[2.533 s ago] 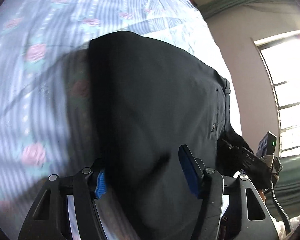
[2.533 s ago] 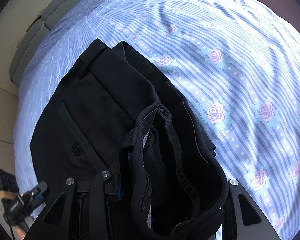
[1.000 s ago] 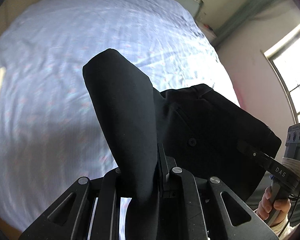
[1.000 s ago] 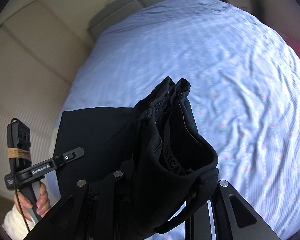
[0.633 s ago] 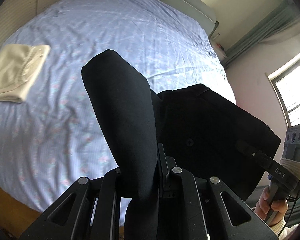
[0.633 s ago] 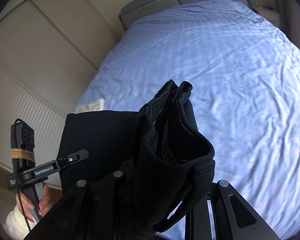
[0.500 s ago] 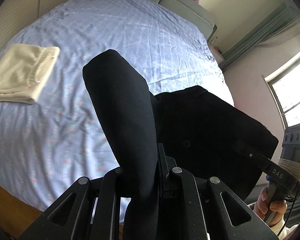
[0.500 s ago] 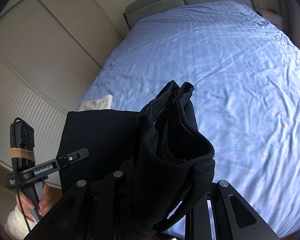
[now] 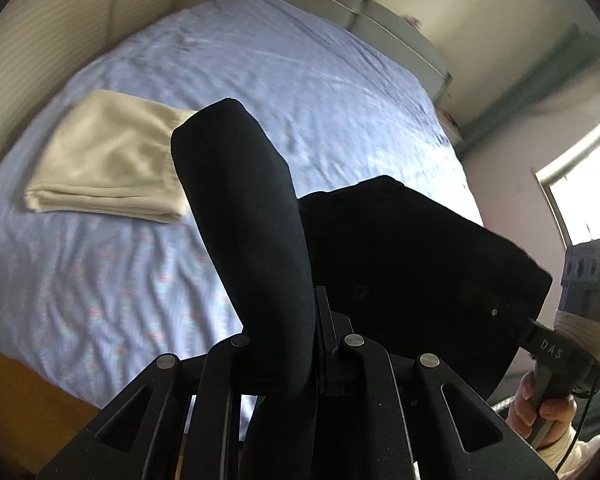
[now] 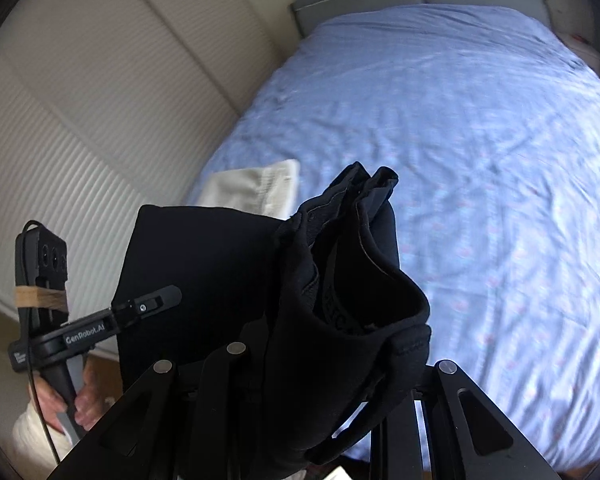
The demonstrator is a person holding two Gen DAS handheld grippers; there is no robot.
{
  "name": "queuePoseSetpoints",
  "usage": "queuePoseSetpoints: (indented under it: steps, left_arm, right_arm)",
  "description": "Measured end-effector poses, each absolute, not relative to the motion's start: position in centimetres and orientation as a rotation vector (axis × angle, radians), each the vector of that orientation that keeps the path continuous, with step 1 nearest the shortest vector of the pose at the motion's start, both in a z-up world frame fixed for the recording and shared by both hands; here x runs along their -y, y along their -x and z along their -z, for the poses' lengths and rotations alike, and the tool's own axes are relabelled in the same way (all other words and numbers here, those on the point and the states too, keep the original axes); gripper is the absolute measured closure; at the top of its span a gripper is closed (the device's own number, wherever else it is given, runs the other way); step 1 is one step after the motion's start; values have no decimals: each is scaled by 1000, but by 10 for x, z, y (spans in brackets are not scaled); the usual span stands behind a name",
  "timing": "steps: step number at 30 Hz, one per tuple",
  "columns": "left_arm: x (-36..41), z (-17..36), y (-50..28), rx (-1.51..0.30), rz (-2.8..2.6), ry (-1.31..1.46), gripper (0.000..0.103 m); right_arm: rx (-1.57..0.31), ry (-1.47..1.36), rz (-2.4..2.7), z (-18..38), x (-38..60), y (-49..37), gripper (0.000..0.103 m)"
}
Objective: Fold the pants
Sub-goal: 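Carry the folded trousers with both tools toward the cream towel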
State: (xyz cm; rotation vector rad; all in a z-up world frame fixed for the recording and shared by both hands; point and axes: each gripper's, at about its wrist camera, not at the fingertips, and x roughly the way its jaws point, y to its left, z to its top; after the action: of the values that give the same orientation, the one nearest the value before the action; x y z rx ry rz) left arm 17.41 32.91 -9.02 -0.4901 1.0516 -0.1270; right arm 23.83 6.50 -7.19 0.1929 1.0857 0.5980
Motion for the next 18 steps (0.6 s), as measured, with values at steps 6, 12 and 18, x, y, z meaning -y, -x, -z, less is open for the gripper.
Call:
queuePoseSetpoints:
  steps: [6,12,18]
  left_arm:
    - [-397,80,-179,-1011,84,509,88]
    - [-474,79,-203,-1015,166,471,88]
    - [-548,79,-243,-1039,226,442,88]
  right_arm:
    - [-1080,-157,-651,66,-140,-250,79]
    - [-1062,-191,-588,65,-208,-256,79]
    - [-1083,-261,-520,71,-268,-270,79]
